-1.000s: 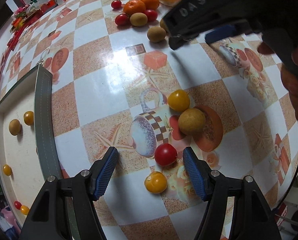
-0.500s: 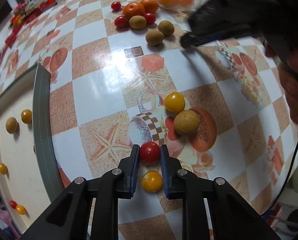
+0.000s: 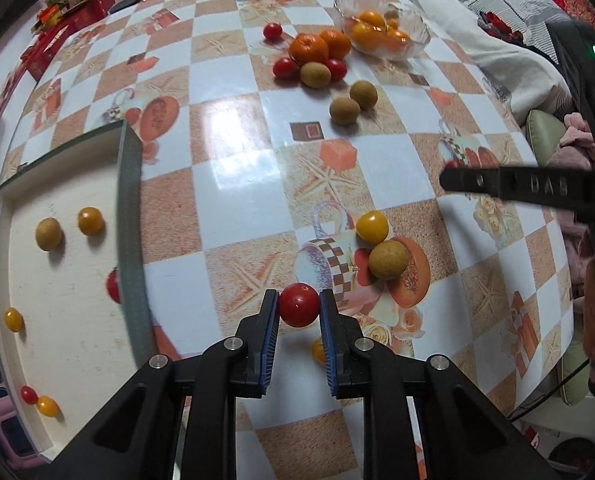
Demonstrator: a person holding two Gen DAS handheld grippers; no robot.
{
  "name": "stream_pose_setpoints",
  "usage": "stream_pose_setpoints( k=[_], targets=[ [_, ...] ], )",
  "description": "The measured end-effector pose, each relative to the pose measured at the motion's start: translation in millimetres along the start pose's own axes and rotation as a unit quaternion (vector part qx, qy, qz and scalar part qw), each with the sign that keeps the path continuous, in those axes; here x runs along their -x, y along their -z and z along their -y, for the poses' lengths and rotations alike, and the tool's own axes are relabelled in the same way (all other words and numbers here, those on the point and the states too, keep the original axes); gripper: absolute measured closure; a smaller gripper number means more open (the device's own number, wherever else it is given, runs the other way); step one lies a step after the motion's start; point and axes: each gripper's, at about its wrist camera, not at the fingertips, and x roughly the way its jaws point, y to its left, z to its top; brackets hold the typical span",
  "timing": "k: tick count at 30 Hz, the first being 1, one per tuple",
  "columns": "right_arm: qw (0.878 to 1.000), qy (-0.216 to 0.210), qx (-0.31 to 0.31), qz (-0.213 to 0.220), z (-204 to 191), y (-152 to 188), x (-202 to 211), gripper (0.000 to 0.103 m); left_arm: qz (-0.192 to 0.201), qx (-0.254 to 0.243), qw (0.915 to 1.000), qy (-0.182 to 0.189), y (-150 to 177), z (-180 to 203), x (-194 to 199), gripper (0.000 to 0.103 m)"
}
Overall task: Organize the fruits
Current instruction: 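Carry both red tomatoes over the white tray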
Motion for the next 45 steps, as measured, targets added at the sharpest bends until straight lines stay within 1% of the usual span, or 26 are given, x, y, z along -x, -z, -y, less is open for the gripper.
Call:
stream_pose_setpoints(
  k=[8, 13, 20, 25, 30, 34, 40, 45],
  targets=[
    [1.000, -0.001, 0.010, -0.006, -20.6, 12.5, 8.0, 0.083, 0.019, 0.015, 0.9997, -0.002, 6.6, -25.3, 23.1, 0.081],
    [1.000, -0.005, 0.023, -0.008, -38.7, 16.8, 11.4, 0.083, 0.029, 0.033, 0.9990, -0.011, 9.9, -45.8, 32.0, 0.081],
    [0.998, -0.015, 0.057, -0.012, -81.2, 15.5, 10.9, 0.083, 0.039, 0.072, 0.9962, -0.029, 26.3, -89.4, 47.3, 0.081],
    [0.995, -0.026, 0.090, -0.017, -118.4, 10.5, 6.7, 0.083, 0.041, 0.105, 0.9925, -0.046, 39.4, -123.1, 51.9, 0.081],
    [0.992, -0.039, 0.122, -0.022, -156.9, 4.7, -0.1, 0.083, 0.040, 0.136, 0.9879, -0.062, 49.9, -156.6, 49.0, 0.081],
    [0.988, -0.048, 0.146, -0.026, -189.3, -3.3, -7.5, 0.083, 0.038, 0.153, 0.9848, -0.074, 51.5, -177.2, 41.7, 0.081],
    [0.983, -0.056, 0.169, -0.035, -229.7, -22.9, -30.4, 0.083, 0.033, 0.154, 0.9836, -0.089, 42.1, -192.8, 24.9, 0.081],
    [0.981, -0.049, 0.184, -0.041, -257.6, -40.1, -53.9, 0.083, 0.024, 0.152, 0.9842, -0.087, 32.4, -199.0, 9.8, 0.081]
  ],
)
